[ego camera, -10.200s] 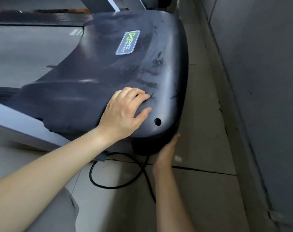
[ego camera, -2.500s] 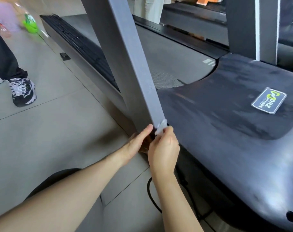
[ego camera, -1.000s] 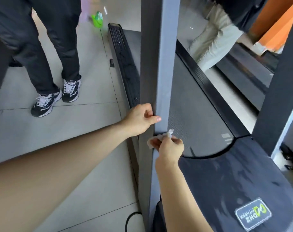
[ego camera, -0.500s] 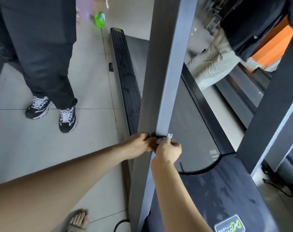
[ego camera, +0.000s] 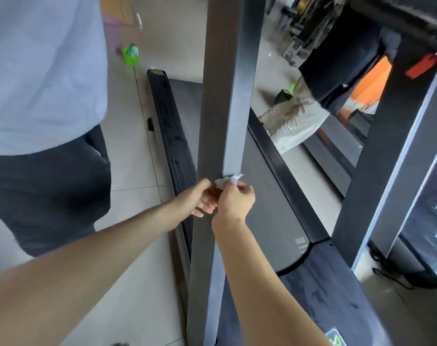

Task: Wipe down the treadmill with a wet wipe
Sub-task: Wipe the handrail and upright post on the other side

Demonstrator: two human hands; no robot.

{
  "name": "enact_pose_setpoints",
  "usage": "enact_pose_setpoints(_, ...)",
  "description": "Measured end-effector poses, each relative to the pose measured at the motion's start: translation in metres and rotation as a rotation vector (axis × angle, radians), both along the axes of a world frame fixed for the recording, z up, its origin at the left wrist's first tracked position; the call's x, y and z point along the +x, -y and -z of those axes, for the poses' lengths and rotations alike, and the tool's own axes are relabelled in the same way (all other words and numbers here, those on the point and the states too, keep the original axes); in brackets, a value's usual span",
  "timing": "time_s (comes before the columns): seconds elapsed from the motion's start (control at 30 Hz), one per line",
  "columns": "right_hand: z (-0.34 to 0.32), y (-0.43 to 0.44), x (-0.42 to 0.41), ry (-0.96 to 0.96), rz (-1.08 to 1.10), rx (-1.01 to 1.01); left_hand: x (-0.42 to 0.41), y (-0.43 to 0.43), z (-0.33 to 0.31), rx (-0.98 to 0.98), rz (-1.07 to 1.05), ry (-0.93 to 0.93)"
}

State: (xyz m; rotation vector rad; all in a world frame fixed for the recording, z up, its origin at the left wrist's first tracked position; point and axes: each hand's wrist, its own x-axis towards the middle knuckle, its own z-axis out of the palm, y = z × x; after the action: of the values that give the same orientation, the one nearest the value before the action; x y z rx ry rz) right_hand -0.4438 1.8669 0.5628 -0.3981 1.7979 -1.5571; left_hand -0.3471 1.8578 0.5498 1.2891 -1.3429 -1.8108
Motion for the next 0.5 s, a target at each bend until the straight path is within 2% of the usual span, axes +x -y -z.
enact_pose_setpoints(0.07,-0.014,0.000,0.009,-0.045,0.011,-0.059,0.001,0.012,-0.016,0.037,-0.167,-0.051)
enact_pose_setpoints(0.13,0.012,-0.024,0.006,-0.030,0.038,-0.041,-0.001,0.022,-0.029,0.008,-0.211,-0.074)
enact_pose_setpoints(0.23,0.079,-0.063,-0.017,-0.019,0.078,0.246,-0.011,0.022,-0.032,0.004,-0.206,-0.037)
enact_pose_setpoints(0.3,0.113,-0.059,-0.034,-0.059,0.058,0.393,-0.017,0.019,-0.029,0.015,-0.254,-0.015)
enact_pose_setpoints(0.33,0.107,-0.047,-0.036,-0.080,0.060,0.434,-0.019,0.019,-0.031,0.031,-0.289,-0.006)
enact_pose_setpoints(0.4,0.064,-0.016,-0.030,-0.091,0.089,0.383,-0.022,0.018,-0.037,0.049,-0.341,0.005)
enact_pose_setpoints(0.5,-0.013,0.026,-0.017,-0.046,0.065,0.138,-0.023,0.017,-0.050,0.088,-0.351,0.037)
